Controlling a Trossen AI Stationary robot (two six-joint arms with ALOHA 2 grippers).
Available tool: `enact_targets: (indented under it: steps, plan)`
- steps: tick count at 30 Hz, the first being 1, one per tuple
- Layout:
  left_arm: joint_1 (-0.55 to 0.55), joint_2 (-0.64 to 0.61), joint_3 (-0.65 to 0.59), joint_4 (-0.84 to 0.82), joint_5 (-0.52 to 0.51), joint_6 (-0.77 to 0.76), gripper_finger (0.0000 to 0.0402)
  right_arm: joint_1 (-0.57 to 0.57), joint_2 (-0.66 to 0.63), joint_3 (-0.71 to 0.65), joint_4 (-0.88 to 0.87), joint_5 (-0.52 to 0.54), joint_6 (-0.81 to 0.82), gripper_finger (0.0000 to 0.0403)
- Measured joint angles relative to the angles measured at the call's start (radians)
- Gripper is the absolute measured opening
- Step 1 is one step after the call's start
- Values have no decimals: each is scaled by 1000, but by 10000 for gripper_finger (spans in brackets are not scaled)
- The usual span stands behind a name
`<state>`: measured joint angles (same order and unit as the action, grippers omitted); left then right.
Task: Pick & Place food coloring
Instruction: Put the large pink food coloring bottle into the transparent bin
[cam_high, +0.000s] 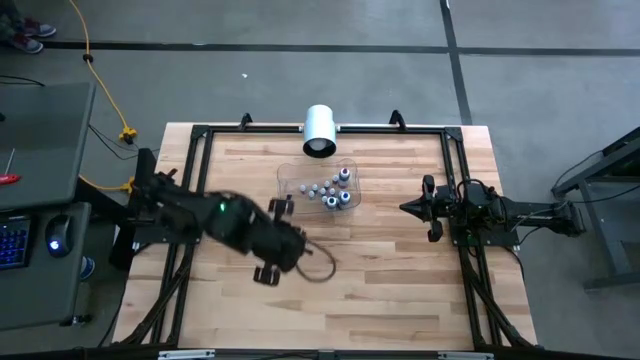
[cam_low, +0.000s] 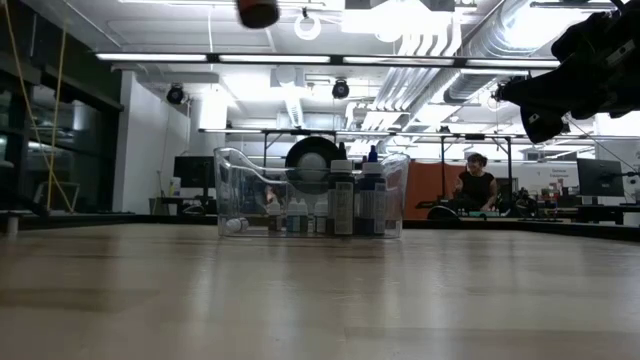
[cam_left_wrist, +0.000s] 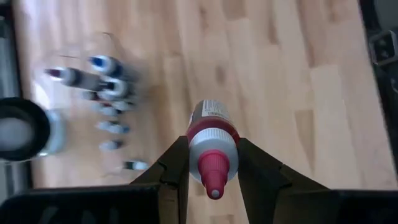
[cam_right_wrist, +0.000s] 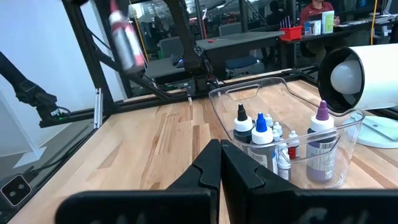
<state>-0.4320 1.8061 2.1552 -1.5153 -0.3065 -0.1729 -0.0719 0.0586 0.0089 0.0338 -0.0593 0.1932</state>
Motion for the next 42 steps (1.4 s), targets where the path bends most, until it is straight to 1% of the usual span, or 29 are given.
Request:
enact_targets:
  steps: [5, 9, 13, 22, 27, 32, 35, 38, 42]
  plan:
    - [117, 0, 106, -58, -18, 79, 90, 0, 0, 0, 0, 0, 0, 0]
    - [222, 1, 142, -57, 17, 145, 90, 0, 0, 0, 0, 0, 0, 0]
    - [341, 1, 144, -57, 71, 203, 90, 0, 0, 0, 0, 0, 0, 0]
    - [611, 1, 142, -56, 270, 332, 90, 0, 0, 0, 0, 0, 0, 0]
    - [734, 13, 141, -56, 347, 396, 90, 0, 0, 0, 0, 0, 0, 0]
    - [793, 33, 139, -54, 384, 461, 90, 0, 0, 0, 0, 0, 0, 0]
    - [803, 45, 108, -46, 434, 484, 90, 0, 0, 0, 0, 0, 0, 0]
    - [809, 45, 38, -41, 431, 509, 90, 0, 0, 0, 0, 0, 0, 0]
    - [805, 50, -97, 23, 452, 512, 90, 0, 0, 0, 0, 0, 0, 0]
